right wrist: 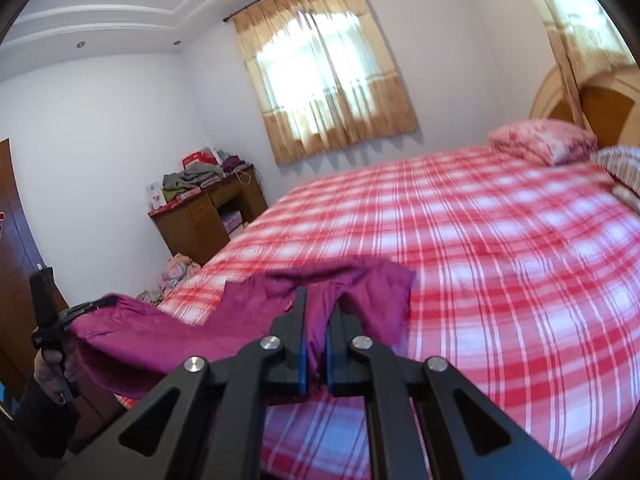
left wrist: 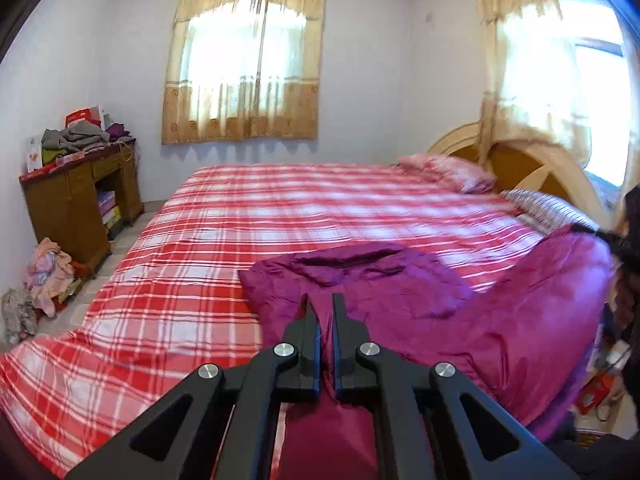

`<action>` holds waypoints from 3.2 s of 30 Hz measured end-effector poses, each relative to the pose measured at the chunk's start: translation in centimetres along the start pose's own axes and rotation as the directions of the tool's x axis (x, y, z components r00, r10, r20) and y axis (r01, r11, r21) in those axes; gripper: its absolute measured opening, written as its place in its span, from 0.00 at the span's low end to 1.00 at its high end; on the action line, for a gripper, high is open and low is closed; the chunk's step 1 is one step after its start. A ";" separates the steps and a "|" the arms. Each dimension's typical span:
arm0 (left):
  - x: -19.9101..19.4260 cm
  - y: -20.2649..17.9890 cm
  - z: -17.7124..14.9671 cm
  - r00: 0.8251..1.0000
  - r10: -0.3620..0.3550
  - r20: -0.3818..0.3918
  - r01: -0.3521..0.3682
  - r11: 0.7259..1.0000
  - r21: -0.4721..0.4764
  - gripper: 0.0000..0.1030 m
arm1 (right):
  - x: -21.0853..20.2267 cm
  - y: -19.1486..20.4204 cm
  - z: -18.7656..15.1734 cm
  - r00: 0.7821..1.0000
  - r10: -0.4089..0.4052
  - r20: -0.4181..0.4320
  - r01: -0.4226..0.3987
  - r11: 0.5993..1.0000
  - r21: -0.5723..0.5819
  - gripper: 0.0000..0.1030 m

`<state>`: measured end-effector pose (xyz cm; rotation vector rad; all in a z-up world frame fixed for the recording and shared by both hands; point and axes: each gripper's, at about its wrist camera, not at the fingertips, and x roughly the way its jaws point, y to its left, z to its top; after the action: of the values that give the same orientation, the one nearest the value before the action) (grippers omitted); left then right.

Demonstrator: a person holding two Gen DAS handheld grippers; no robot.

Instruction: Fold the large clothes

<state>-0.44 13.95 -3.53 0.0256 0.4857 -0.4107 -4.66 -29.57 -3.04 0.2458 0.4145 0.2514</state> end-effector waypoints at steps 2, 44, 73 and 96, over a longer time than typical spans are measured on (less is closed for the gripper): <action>4.3 0.8 0.5 0.999 0.028 -0.042 -0.027 1.000 0.015 0.03 | 3.6 -1.0 1.0 1.000 -0.001 -0.014 0.002 1.000 0.025 0.08; 31.8 -3.4 3.7 0.872 0.489 -0.033 -0.478 0.863 0.161 0.82 | 36.1 1.6 -1.2 0.919 -0.178 -0.351 0.139 0.981 -0.132 0.48; 39.3 3.8 0.1 0.821 0.456 -0.343 -0.496 0.868 -0.032 0.91 | 40.2 -2.4 -3.1 0.916 -0.179 -0.359 0.176 0.984 -0.041 0.48; 39.6 4.0 -0.1 0.813 0.455 -0.363 -0.500 0.866 -0.034 0.94 | 41.0 -2.4 -3.3 0.898 -0.198 -0.394 0.189 0.980 -0.062 0.48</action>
<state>32.97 2.72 -22.09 0.0959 0.8281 0.1323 30.69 -19.35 -21.62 0.1277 0.8369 0.1078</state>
